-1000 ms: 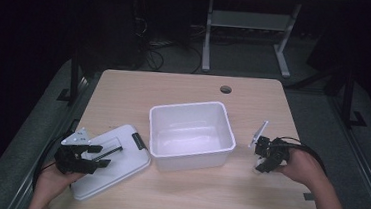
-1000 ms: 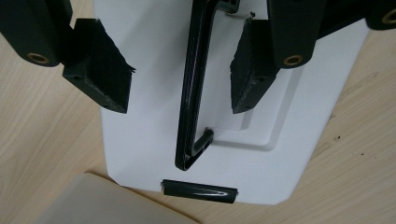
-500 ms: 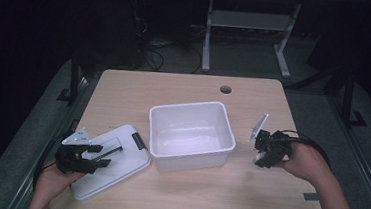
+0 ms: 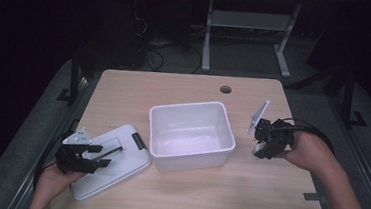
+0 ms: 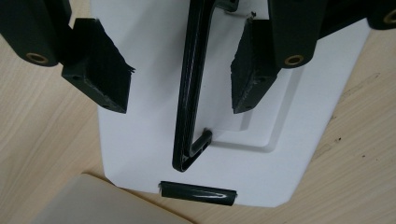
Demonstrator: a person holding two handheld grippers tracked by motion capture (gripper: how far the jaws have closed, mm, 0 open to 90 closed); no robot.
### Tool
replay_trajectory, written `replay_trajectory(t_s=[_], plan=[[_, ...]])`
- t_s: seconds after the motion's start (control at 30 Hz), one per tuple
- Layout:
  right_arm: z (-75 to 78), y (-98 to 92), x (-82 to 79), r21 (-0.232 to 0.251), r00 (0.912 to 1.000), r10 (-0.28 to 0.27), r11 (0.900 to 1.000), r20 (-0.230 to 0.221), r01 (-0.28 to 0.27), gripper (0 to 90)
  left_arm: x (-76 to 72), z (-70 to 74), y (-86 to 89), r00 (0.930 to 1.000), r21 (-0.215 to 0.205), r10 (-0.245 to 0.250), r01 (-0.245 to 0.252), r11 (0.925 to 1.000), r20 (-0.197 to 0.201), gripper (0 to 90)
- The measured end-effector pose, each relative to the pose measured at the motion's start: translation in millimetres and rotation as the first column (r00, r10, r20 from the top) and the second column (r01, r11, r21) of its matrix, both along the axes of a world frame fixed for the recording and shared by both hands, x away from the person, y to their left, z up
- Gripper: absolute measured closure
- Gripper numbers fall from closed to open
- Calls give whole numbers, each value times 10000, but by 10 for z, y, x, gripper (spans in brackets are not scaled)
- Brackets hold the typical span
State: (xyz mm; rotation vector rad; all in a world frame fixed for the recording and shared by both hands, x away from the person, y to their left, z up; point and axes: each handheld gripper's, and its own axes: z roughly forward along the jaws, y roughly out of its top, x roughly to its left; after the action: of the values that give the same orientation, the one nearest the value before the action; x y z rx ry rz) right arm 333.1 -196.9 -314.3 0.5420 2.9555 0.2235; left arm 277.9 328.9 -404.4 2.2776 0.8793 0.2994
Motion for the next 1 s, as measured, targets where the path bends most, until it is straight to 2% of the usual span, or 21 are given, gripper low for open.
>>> replay_trajectory(t_s=[0.3, 0.53, 1.0], plan=[[292, 110, -8, 14, 9996, 195, 9998, 213, -196, 596, 1, -10, 35, 9997, -184, 236, -236, 9996, -17, 361], [474, 264, 5, -11, 9983, 485, 9988, 321, -485, 596, 1, -8, 36, 9998, -115, 211, -212, 9997, -57, 361], [644, 592, 55, -40, 9928, 1127, 9936, 410, -1126, 596, -8, -13, 46, 9998, -83, 207, -207, 9998, -52, 346]])
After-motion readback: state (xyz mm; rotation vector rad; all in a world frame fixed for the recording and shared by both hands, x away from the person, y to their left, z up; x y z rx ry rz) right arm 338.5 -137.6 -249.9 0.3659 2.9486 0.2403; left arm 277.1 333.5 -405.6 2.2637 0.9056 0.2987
